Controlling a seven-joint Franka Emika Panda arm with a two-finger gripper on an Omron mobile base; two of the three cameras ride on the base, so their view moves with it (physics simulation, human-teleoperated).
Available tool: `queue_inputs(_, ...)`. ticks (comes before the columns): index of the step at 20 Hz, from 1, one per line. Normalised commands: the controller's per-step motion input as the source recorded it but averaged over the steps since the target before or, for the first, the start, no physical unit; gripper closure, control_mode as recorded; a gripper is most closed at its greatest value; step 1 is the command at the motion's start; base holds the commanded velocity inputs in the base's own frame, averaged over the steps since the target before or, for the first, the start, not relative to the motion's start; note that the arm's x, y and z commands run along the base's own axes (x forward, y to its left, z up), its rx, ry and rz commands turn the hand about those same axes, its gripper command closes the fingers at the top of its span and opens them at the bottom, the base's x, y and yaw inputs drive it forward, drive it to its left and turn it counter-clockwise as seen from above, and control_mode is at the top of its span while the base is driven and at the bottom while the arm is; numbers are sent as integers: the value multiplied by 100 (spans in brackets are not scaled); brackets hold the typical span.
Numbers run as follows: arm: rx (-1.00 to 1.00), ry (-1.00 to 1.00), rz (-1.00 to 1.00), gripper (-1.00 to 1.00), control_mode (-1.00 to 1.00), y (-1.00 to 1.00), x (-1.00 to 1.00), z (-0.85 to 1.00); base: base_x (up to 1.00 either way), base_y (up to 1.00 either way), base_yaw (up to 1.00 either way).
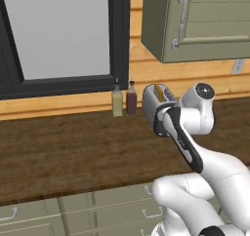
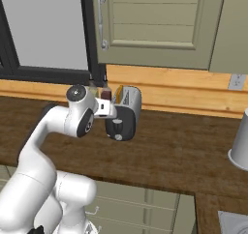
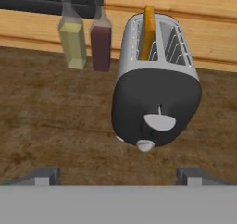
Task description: Start the toaster. Once the lever pops up, take the bread to the plate on the dining counter.
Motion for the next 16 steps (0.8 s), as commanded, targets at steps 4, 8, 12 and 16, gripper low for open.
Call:
queue_inputs(4, 0, 0, 0, -100, -100, -5, 23, 0, 0, 0, 0)
queue_inputs(8, 4, 2, 0, -100, -100, -18, 26, 0, 0, 0, 0)
queue_inputs(12, 5, 4, 0, -100, -100, -6, 28, 0, 0, 0, 0)
queue_inputs(16, 1, 2, 0, -100, -100, 0, 36, -8, 0, 0, 0)
